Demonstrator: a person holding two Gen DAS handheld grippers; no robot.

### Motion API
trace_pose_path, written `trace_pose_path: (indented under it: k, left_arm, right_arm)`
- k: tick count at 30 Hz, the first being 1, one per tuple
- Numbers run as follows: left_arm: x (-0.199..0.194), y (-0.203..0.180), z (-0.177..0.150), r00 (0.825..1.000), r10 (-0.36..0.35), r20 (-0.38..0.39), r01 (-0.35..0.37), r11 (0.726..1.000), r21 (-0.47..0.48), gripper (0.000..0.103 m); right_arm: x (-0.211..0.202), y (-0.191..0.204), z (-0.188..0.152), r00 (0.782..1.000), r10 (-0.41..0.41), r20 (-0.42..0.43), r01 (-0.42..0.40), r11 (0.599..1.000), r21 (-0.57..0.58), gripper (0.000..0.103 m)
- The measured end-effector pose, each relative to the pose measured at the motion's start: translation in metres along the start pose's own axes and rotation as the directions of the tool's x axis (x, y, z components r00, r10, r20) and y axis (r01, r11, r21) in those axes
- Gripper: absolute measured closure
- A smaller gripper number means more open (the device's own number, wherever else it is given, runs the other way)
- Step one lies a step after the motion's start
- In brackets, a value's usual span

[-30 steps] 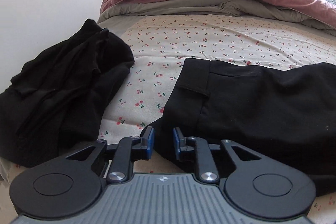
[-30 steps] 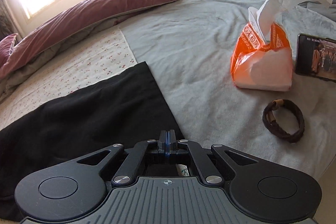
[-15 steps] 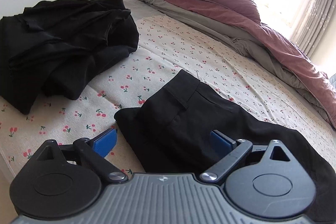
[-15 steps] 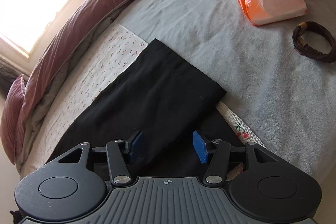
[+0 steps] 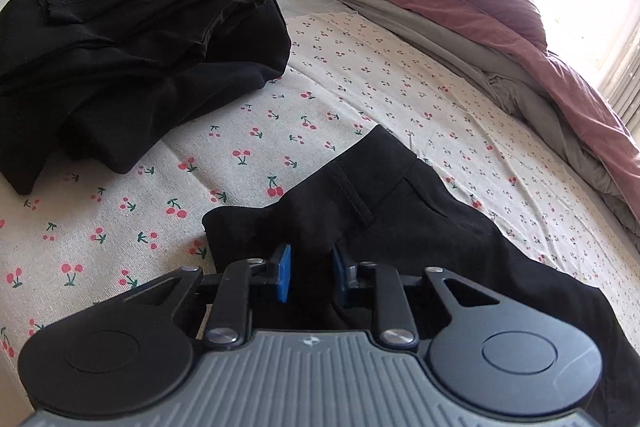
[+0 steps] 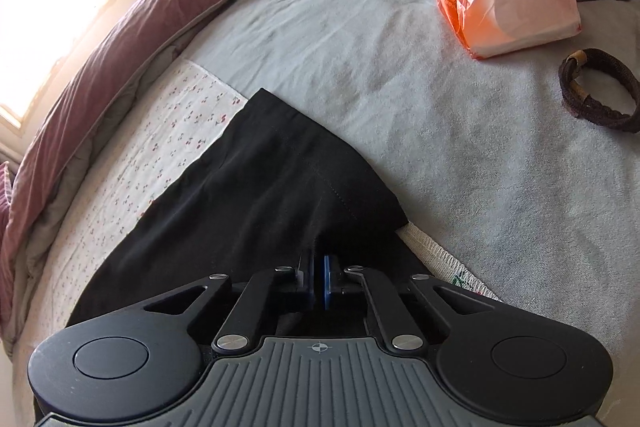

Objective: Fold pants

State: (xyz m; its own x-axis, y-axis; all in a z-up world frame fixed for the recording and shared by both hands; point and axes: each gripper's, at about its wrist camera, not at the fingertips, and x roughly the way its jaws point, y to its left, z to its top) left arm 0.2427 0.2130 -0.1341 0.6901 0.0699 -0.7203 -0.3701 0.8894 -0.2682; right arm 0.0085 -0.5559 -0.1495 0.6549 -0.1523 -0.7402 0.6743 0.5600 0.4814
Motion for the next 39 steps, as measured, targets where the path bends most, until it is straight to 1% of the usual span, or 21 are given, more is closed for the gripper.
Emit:
trace_pose_path:
  k: [3,4,7,11,14,16,18,20,21,23,25,27,29,31,32,33,35,36,37,38,39]
  left_arm:
    - [-0.005,-0.001,0.005,1.000,0.019,0.014,-0.020,0.998,0.053,0.079]
    - [-0.010,0.001,0.008,1.000,0.014,0.021,-0.015,0.998,0.055,0.079]
    - [-0.030,0.012,0.016,0.999,-0.032,0.025,0.032,0.999,-0.004,0.079]
    - [-0.052,0.020,0.012,0.999,-0.037,0.039,0.036,0.999,0.022,0.079]
    - [-0.045,0.027,-0.004,1.000,-0.021,0.012,0.020,0.998,0.067,0.079]
    - [-0.030,0.034,-0.017,0.999,-0.030,-0.019,0.031,0.997,0.072,0.078]
    - [-0.022,0.040,-0.024,0.999,-0.042,-0.017,0.043,0.997,0.071,0.076]
    - [-0.022,0.041,-0.026,0.999,-0.051,0.000,0.051,0.996,0.071,0.070]
    - [-0.022,0.039,-0.026,0.999,-0.046,0.007,0.045,0.996,0.078,0.069]
    - [-0.025,0.036,-0.026,0.999,-0.029,0.036,0.026,0.995,0.100,0.059]
    - [-0.026,0.033,-0.027,0.998,-0.011,0.064,0.002,0.992,0.128,0.054]
    - [-0.026,0.034,-0.028,0.998,0.002,0.060,-0.010,0.991,0.132,0.046]
    - [-0.024,0.037,-0.032,0.999,0.015,0.045,-0.021,0.991,0.134,0.028]
    - [-0.025,0.041,-0.035,0.999,0.015,0.036,-0.020,0.988,0.151,0.023]
    - [-0.026,0.045,-0.035,0.999,0.017,0.033,-0.022,0.987,0.157,0.017]
    - [-0.029,0.046,-0.033,0.999,0.023,0.031,-0.027,0.987,0.158,0.015]
    - [-0.040,0.048,-0.026,0.998,0.036,0.045,-0.042,0.987,0.152,0.014]
    - [-0.047,0.047,-0.022,0.997,0.047,0.061,-0.055,0.988,0.146,0.013]
    - [-0.057,0.045,-0.016,0.995,0.064,0.080,-0.074,0.988,0.138,0.012]
    - [-0.063,0.043,-0.012,0.993,0.072,0.092,-0.084,0.987,0.136,0.011]
    - [-0.072,0.038,-0.007,0.991,0.071,0.112,-0.087,0.986,0.143,0.011]
  right_arm:
    - [-0.012,0.008,0.005,1.000,0.004,0.022,-0.003,0.998,-0.060,0.100]
    - [-0.016,0.010,0.008,1.000,0.009,0.028,-0.007,0.997,-0.077,0.100]
    - [-0.033,0.012,0.013,0.998,0.037,0.044,-0.033,0.995,-0.094,0.101]
    - [-0.052,0.008,0.008,0.997,0.059,0.056,-0.052,0.992,-0.114,0.101]
    - [-0.053,-0.008,-0.003,0.998,0.040,0.041,-0.036,0.994,-0.104,0.101]
    - [-0.046,-0.020,-0.013,1.000,0.013,0.015,-0.011,0.995,-0.095,0.101]
    - [-0.043,-0.030,-0.019,1.000,-0.001,-0.003,0.001,0.996,-0.087,0.101]
    - [-0.045,-0.031,-0.022,1.000,-0.002,0.003,0.002,0.995,-0.102,0.101]
    - [-0.046,-0.029,-0.023,1.000,-0.008,0.007,0.009,0.993,-0.115,0.101]
    - [-0.048,-0.021,-0.025,0.999,-0.032,0.020,0.035,0.986,-0.164,0.101]
    - [-0.049,-0.018,-0.028,0.999,-0.046,0.028,0.051,0.982,-0.185,0.101]
    - [-0.050,-0.022,-0.033,0.998,-0.050,0.026,0.054,0.982,-0.180,0.101]
    - [-0.052,-0.029,-0.039,0.999,-0.045,0.023,0.048,0.984,-0.173,0.101]
    - [-0.054,-0.034,-0.043,0.999,-0.043,0.016,0.046,0.983,-0.176,0.101]
    - [-0.055,-0.033,-0.043,0.999,-0.044,0.013,0.046,0.979,-0.197,0.100]
    - [-0.056,-0.029,-0.043,0.999,-0.047,0.008,0.048,0.972,-0.231,0.097]
    - [-0.058,-0.018,-0.040,0.997,-0.076,0.000,0.072,0.952,-0.297,0.092]
    - [-0.061,-0.015,-0.038,0.996,-0.090,0.009,0.089,0.947,-0.309,0.086]
    - [-0.067,-0.010,-0.034,0.993,-0.111,0.039,0.117,0.941,-0.317,0.080]
    - [-0.075,-0.006,-0.031,0.990,-0.122,0.075,0.140,0.938,-0.318,0.070]
    - [-0.081,-0.001,-0.028,0.985,-0.132,0.112,0.161,0.933,-0.322,0.065]
